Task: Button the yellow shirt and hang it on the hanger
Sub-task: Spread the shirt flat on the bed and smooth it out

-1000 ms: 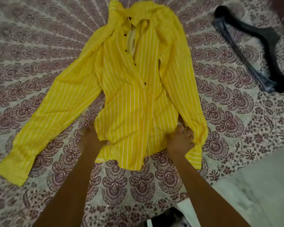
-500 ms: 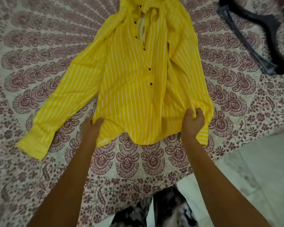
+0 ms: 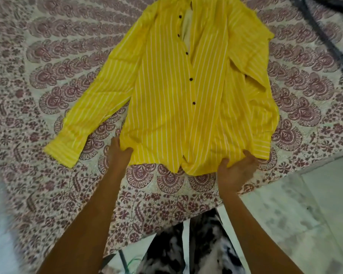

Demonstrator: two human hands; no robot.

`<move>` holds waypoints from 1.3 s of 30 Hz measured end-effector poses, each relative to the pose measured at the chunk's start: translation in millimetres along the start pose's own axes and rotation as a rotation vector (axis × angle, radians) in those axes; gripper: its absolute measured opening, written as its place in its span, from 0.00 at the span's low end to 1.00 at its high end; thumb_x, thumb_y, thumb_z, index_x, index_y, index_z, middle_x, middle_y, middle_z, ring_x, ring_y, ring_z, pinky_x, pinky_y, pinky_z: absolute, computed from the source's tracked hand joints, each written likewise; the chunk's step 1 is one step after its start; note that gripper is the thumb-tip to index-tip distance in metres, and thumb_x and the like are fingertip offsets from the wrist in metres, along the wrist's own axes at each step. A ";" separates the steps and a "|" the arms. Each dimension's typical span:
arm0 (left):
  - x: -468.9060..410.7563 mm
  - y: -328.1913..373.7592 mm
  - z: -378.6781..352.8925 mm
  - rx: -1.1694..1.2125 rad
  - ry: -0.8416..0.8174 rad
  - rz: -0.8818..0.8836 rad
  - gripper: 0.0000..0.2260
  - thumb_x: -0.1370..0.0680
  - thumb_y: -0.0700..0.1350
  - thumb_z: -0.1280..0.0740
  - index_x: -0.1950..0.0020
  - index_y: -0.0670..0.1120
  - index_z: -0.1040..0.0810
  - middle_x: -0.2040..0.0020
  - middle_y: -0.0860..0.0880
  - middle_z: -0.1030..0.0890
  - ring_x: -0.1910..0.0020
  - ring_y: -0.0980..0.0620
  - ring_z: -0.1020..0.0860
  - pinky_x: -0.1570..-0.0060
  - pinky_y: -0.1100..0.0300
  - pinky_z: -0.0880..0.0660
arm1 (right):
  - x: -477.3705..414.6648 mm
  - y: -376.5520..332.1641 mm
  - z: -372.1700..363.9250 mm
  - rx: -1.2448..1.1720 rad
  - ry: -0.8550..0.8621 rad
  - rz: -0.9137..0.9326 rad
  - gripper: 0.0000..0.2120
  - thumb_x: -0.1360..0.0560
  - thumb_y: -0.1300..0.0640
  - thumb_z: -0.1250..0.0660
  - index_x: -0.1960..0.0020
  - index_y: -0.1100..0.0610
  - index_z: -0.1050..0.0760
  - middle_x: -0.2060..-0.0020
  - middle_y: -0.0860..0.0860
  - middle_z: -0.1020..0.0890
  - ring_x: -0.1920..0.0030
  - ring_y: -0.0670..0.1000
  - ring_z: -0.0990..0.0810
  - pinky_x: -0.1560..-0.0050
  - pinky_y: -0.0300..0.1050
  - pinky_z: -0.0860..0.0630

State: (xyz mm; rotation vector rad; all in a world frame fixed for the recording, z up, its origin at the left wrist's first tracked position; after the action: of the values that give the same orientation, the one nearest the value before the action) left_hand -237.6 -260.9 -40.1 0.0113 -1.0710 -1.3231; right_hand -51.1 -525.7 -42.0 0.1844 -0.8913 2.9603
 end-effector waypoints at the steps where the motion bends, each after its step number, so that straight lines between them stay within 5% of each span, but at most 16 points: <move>1: 1.8 -2.3 1.0 0.048 -0.012 0.011 0.25 0.24 0.36 0.38 0.28 0.44 0.39 0.41 0.48 0.29 0.49 0.47 0.28 0.52 0.51 0.29 | 10.5 -9.6 -8.1 -0.048 -0.075 0.139 0.20 0.28 0.55 0.41 0.39 0.64 0.30 0.46 0.60 0.25 0.47 0.59 0.28 0.51 0.49 0.31; 3: 1.4 -6.1 2.1 0.120 -0.034 0.020 0.25 0.25 0.36 0.39 0.28 0.47 0.37 0.40 0.49 0.27 0.49 0.46 0.26 0.53 0.49 0.27 | 28.7 -27.5 -30.1 -0.169 -0.418 0.250 0.10 0.24 0.59 0.39 0.45 0.61 0.27 0.55 0.54 0.22 0.56 0.57 0.22 0.61 0.45 0.27; 6: -1.8 -12.3 9.2 0.142 -0.060 0.007 0.24 0.28 0.42 0.36 0.32 0.50 0.31 0.40 0.44 0.24 0.47 0.42 0.23 0.47 0.41 0.24 | 52.8 -48.4 -64.3 -0.125 -0.830 0.175 0.12 0.23 0.51 0.38 0.51 0.61 0.31 0.67 0.52 0.24 0.65 0.57 0.23 0.63 0.54 0.26; 10: -1.1 -2.8 21.1 0.257 -0.013 -0.109 0.20 0.25 0.35 0.33 0.36 0.49 0.29 0.39 0.44 0.24 0.43 0.46 0.24 0.49 0.50 0.25 | 54.0 -66.4 -80.3 -0.158 -0.794 -0.073 0.12 0.25 0.49 0.35 0.55 0.58 0.31 0.66 0.51 0.29 0.63 0.52 0.29 0.61 0.50 0.30; 12: -5.7 -3.5 30.1 0.231 0.029 -0.159 0.22 0.27 0.36 0.31 0.37 0.54 0.30 0.41 0.45 0.23 0.44 0.48 0.24 0.51 0.51 0.24 | 46.9 -73.5 -76.9 -0.421 -0.761 -0.257 0.05 0.24 0.55 0.36 0.58 0.53 0.29 0.63 0.49 0.27 0.62 0.49 0.30 0.60 0.45 0.31; 16: -10.2 -12.7 35.4 -0.005 0.024 -0.220 0.15 0.28 0.33 0.32 0.44 0.47 0.23 0.58 0.52 0.22 0.55 0.50 0.22 0.59 0.57 0.25 | 40.3 -77.8 -64.5 -1.052 -0.833 -0.705 0.14 0.24 0.63 0.48 0.67 0.53 0.33 0.74 0.46 0.26 0.72 0.48 0.26 0.65 0.44 0.29; 19: -10.1 -21.1 28.4 -0.083 -0.050 -0.216 0.09 0.28 0.34 0.32 0.58 0.48 0.21 0.54 0.45 0.18 0.52 0.46 0.21 0.48 0.50 0.23 | 44.0 -69.2 -66.2 -1.157 -0.875 -0.748 0.02 0.30 0.58 0.42 0.61 0.54 0.32 0.65 0.50 0.25 0.63 0.53 0.25 0.55 0.48 0.29; 21: -10.3 -24.1 28.7 -0.094 -0.029 -0.214 0.08 0.27 0.35 0.31 0.61 0.48 0.21 0.51 0.43 0.17 0.53 0.48 0.21 0.46 0.50 0.23 | 39.7 -63.4 -63.9 -1.117 -0.790 -0.766 0.10 0.38 0.51 0.33 0.61 0.53 0.31 0.67 0.48 0.26 0.68 0.48 0.27 0.53 0.43 0.32; 24: -12.4 -29.9 36.0 -0.125 -0.067 -0.226 0.05 0.25 0.35 0.34 0.54 0.40 0.19 0.47 0.43 0.19 0.51 0.51 0.23 0.51 0.58 0.26 | 34.4 -66.8 -67.0 -1.111 -0.857 -0.866 0.10 0.24 0.52 0.40 0.64 0.53 0.32 0.80 0.46 0.29 0.80 0.44 0.30 0.71 0.35 0.31; 28: -23.6 -40.8 48.7 -0.217 -0.116 -0.266 0.08 0.24 0.32 0.36 0.50 0.39 0.18 0.46 0.41 0.18 0.52 0.52 0.20 0.63 0.68 0.30 | 38.7 -85.9 -73.8 -0.926 -1.008 -0.818 0.13 0.19 0.53 0.47 0.62 0.53 0.34 0.80 0.48 0.34 0.82 0.45 0.32 0.80 0.32 0.36; 30: -26.4 -41.2 53.0 -0.236 -0.074 -0.296 0.10 0.24 0.31 0.38 0.50 0.38 0.18 0.47 0.40 0.18 0.67 0.62 0.22 0.72 0.73 0.33 | 39.2 -91.3 -79.5 -0.816 -1.048 -0.748 0.04 0.21 0.55 0.42 0.53 0.53 0.31 0.78 0.48 0.33 0.81 0.44 0.33 0.80 0.34 0.38; 32: -28.4 -41.5 57.7 -0.231 0.003 -0.288 0.13 0.24 0.30 0.41 0.51 0.40 0.18 0.46 0.40 0.18 0.73 0.60 0.27 0.76 0.69 0.34 | 37.3 -89.5 -82.4 -0.708 -0.968 -0.624 0.07 0.23 0.58 0.38 0.47 0.54 0.33 0.74 0.48 0.30 0.76 0.46 0.31 0.76 0.38 0.37; 34: -28.5 -42.1 62.8 -0.215 0.074 -0.236 0.14 0.24 0.30 0.42 0.50 0.41 0.18 0.45 0.41 0.18 0.73 0.56 0.31 0.75 0.63 0.36 | 30.9 -81.5 -78.1 -0.475 -0.747 -0.301 0.05 0.25 0.59 0.35 0.54 0.53 0.32 0.70 0.49 0.32 0.71 0.48 0.33 0.69 0.43 0.36; 36: -27.3 -40.8 62.5 -0.186 0.099 -0.209 0.15 0.25 0.29 0.43 0.50 0.41 0.19 0.47 0.43 0.19 0.75 0.56 0.33 0.76 0.63 0.37 | 29.4 -66.9 -69.2 -0.219 -0.554 -0.085 0.17 0.26 0.55 0.33 0.67 0.52 0.39 0.72 0.49 0.38 0.72 0.49 0.41 0.67 0.45 0.43; 39: -26.4 -38.1 57.8 -0.184 0.105 -0.129 0.17 0.28 0.28 0.45 0.53 0.41 0.20 0.57 0.52 0.22 0.75 0.52 0.34 0.75 0.63 0.39 | 39.1 -40.0 -63.6 -0.202 -0.545 -0.122 0.22 0.27 0.47 0.33 0.69 0.59 0.37 0.75 0.53 0.39 0.73 0.51 0.42 0.68 0.45 0.44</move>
State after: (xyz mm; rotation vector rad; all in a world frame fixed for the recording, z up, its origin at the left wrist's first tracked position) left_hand -299.8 -220.9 -45.7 0.0125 -0.8685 -1.5169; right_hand -93.2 -456.8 -67.8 1.0275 -1.1650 2.7132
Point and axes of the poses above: each hand's wrist, its own x-axis away from the middle knuckle, its own z-axis out of the back of the hand, y = z × x, the point moved 4 cm from there along -x, towards the middle knuckle
